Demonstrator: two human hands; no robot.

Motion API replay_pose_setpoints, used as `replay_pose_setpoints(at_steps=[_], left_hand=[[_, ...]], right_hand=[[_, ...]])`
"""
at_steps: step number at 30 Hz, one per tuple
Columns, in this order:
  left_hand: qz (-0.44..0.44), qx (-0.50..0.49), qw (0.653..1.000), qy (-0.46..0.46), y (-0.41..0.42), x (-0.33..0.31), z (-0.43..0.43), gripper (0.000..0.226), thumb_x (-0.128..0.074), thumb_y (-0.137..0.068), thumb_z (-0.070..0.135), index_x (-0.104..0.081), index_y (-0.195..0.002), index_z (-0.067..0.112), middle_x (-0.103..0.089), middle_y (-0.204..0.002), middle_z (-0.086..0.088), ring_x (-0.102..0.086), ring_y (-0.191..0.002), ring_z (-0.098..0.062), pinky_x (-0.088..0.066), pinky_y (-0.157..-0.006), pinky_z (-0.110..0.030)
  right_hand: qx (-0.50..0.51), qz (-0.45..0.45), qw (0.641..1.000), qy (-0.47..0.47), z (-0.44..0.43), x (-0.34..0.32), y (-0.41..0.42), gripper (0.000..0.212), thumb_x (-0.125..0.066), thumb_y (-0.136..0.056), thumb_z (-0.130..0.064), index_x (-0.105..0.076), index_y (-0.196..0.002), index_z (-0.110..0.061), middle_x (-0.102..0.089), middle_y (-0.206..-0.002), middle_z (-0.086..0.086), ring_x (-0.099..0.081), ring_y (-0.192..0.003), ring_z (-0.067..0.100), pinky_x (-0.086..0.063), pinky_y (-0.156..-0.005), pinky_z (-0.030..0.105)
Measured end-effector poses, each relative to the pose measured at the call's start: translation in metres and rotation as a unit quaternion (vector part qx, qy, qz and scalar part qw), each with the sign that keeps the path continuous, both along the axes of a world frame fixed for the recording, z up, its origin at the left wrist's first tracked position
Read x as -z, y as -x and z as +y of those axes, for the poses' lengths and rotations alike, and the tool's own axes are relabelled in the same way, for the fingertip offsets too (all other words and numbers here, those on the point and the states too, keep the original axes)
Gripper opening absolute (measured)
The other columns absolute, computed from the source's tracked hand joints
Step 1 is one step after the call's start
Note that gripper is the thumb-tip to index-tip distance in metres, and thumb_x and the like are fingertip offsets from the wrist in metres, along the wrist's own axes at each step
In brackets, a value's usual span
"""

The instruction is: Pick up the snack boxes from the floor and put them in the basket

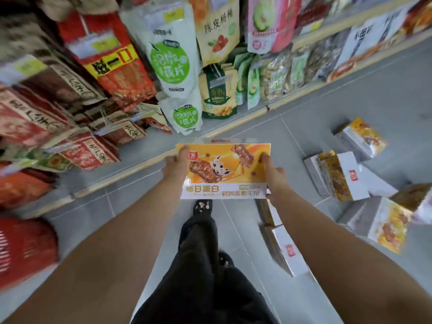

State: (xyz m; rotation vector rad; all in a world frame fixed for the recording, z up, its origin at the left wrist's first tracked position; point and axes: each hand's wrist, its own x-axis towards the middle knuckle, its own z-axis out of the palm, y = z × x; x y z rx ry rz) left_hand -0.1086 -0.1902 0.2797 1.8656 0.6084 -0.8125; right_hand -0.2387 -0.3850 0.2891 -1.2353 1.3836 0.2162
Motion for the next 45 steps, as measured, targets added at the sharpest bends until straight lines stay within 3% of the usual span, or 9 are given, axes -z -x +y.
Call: replay_pose_setpoints(at_steps=[6,10,15,21,24,28,33,37,45], left_hand=[[0.023,-0.170,0.982,0.082,0.072,0.002,0.092,0.126,-0.049,-0.032,0.100,-0.049,-0.131,0.023,-0.061,-0.126,-0.008,-0.059,-0.112,-0.034,-0.045,-0.095,-0.058],[0.034,-0.244,0.966,0.074,0.132,-0.057,0.143,0.115,-0.043,-0.034,0.096,-0.053,-0.120,0.020,-0.067,-0.110,-0.009,-0.067,-0.099,-0.034,-0.050,-0.089,-0.057],[-0.021,-0.325,0.941,0.093,0.174,-0.103,0.205,0.091,-0.052,-0.049,0.073,-0.054,-0.117,0.013,-0.069,-0.104,-0.012,-0.069,-0.093,-0.035,-0.052,-0.088,-0.053],[-0.068,-0.373,0.922,0.076,0.214,-0.128,0.311,0.084,-0.047,-0.044,0.069,-0.050,-0.113,0.021,-0.066,-0.109,-0.009,-0.067,-0.094,-0.031,-0.052,-0.092,-0.049],[-0.064,-0.382,0.918,0.083,0.239,-0.131,0.378,0.072,-0.049,-0.060,0.064,-0.056,-0.115,0.019,-0.070,-0.103,-0.009,-0.069,-0.085,-0.028,-0.055,-0.082,-0.040],[-0.059,-0.414,0.904,0.090,0.266,-0.132,0.467,0.049,-0.045,-0.080,0.053,-0.056,-0.114,0.018,-0.071,-0.101,-0.009,-0.068,-0.081,-0.026,-0.052,-0.066,-0.032],[-0.067,-0.456,0.885,0.069,0.279,-0.134,0.579,0.038,-0.039,-0.089,0.046,-0.050,-0.114,0.019,-0.068,-0.103,-0.010,-0.065,-0.084,-0.024,-0.047,-0.065,-0.031],[-0.060,-0.456,0.885,0.071,0.276,-0.138,0.634,0.035,-0.039,-0.092,0.041,-0.048,-0.118,0.019,-0.067,-0.103,-0.010,-0.063,-0.081,-0.020,-0.042,-0.059,-0.028],[-0.045,-0.446,0.890,0.080,0.202,-0.145,0.724,0.029,-0.038,-0.093,0.024,-0.047,-0.117,0.010,-0.059,-0.106,-0.012,-0.054,-0.092,-0.023,-0.041,-0.072,-0.031]], right_hand=[[-0.092,-0.039,0.995,0.017,0.046,-0.087,0.039,0.091,-0.043,-0.052,-0.091,-0.041,-0.110,-0.022,-0.057,-0.117,0.008,-0.058,-0.106,0.032,-0.044,-0.097,0.050],[-0.167,-0.075,0.983,0.019,0.082,-0.107,0.048,0.110,-0.045,-0.024,-0.102,-0.050,-0.102,-0.024,-0.063,-0.113,0.008,-0.063,-0.103,0.032,-0.048,-0.095,0.050],[-0.235,-0.105,0.966,-0.008,0.144,-0.132,0.059,0.117,-0.051,-0.029,-0.100,-0.055,-0.111,-0.017,-0.067,-0.109,0.006,-0.065,-0.101,0.030,-0.049,-0.095,0.049],[-0.303,-0.129,0.943,-0.036,0.269,-0.171,0.072,0.070,-0.047,-0.073,-0.080,-0.065,-0.108,-0.022,-0.069,-0.102,0.001,-0.061,-0.103,0.022,-0.041,-0.103,0.047],[-0.325,-0.124,0.935,-0.074,0.339,-0.170,0.080,0.049,-0.042,-0.087,-0.068,-0.062,-0.103,-0.026,-0.064,-0.088,-0.006,-0.059,-0.085,0.015,-0.045,-0.081,0.039],[-0.349,-0.119,0.926,-0.087,0.437,-0.165,0.091,0.040,-0.043,-0.089,-0.064,-0.062,-0.098,-0.030,-0.065,-0.086,-0.006,-0.059,-0.078,0.010,-0.042,-0.063,0.031],[-0.368,-0.123,0.915,-0.112,0.552,-0.154,0.095,0.039,-0.048,-0.086,-0.065,-0.060,-0.097,-0.030,-0.065,-0.101,-0.001,-0.059,-0.095,0.015,-0.046,-0.093,0.045],[-0.375,-0.124,0.910,-0.122,0.606,-0.147,0.088,0.048,-0.051,-0.084,-0.063,-0.058,-0.117,-0.029,-0.063,-0.114,0.000,-0.056,-0.111,0.019,-0.049,-0.088,0.044],[-0.384,-0.137,0.905,-0.119,0.695,-0.130,0.008,0.028,-0.046,-0.087,-0.050,-0.058,-0.096,-0.026,-0.067,-0.104,0.002,-0.059,-0.102,0.017,-0.044,-0.087,0.038]])
